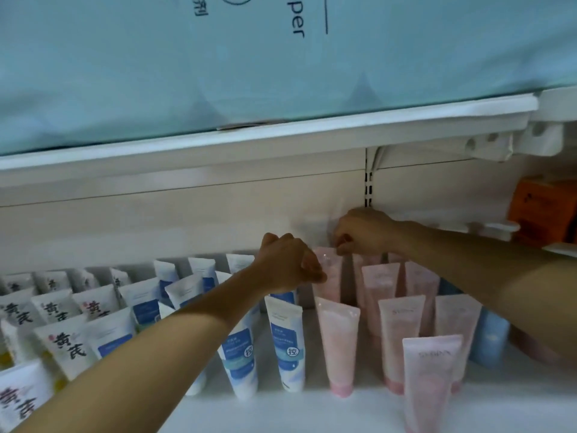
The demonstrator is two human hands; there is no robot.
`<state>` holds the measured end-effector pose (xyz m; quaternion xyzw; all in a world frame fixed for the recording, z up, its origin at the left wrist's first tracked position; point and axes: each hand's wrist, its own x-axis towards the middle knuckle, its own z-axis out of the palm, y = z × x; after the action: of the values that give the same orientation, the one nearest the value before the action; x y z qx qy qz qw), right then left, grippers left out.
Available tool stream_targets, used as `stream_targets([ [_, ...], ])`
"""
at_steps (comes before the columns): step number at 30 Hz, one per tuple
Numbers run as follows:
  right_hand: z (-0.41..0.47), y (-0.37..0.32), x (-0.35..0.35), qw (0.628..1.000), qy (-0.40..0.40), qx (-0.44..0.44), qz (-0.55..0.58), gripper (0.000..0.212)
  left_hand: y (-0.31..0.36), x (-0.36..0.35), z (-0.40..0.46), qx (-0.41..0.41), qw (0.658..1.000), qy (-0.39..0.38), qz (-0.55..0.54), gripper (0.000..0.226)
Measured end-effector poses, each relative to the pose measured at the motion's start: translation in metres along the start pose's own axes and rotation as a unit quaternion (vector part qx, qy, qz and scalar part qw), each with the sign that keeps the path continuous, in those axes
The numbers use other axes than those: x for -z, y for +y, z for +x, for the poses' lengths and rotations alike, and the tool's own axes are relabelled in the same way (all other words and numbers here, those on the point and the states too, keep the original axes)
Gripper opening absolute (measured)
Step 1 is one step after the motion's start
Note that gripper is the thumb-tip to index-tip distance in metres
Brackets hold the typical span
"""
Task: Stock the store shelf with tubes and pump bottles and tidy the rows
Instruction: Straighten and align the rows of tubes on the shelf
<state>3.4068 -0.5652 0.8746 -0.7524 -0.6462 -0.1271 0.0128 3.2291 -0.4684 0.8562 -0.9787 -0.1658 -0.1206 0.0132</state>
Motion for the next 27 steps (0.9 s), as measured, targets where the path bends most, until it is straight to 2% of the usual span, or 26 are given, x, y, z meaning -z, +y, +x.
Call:
stream_targets([
  [5,0.004,0.004,-0.002,0.999,0.012,0.034,0.001,0.006,0.000,-0.001,-0.001,0.003,1.000,-0.003,-0.025,0.027],
  [9,0.006,0.004,0.000,0.999,0.005,0.038,0.001,0.022,0.001,-0.002,-0.002,0.007,0.999,0.016,-0.032,0.024],
  [14,0.005,0.005,-0.001,1.000,0.003,0.024,-0.001,0.015,0.003,-0.003,-0.003,0.009,0.999,0.035,-0.029,0.022],
  [17,0.000,0.003,0.003,0.999,0.038,0.025,0.015,0.028,0.005,-0.003,-0.004,0.000,0.998,0.056,-0.004,0.021],
  [20,-0.009,-0.001,0.010,0.996,0.073,0.045,0.017,0.023,0.006,-0.005,-0.005,-0.002,0.997,0.071,0.012,0.021],
  [24,-0.028,-0.006,0.018,0.993,0.017,0.098,0.059,0.024,0.005,-0.008,-0.007,-0.003,0.997,0.082,0.005,0.020],
  [27,-0.034,-0.007,0.016,0.993,-0.024,0.105,0.042,0.019,0.005,-0.009,-0.007,-0.004,0.997,0.081,0.002,0.021],
])
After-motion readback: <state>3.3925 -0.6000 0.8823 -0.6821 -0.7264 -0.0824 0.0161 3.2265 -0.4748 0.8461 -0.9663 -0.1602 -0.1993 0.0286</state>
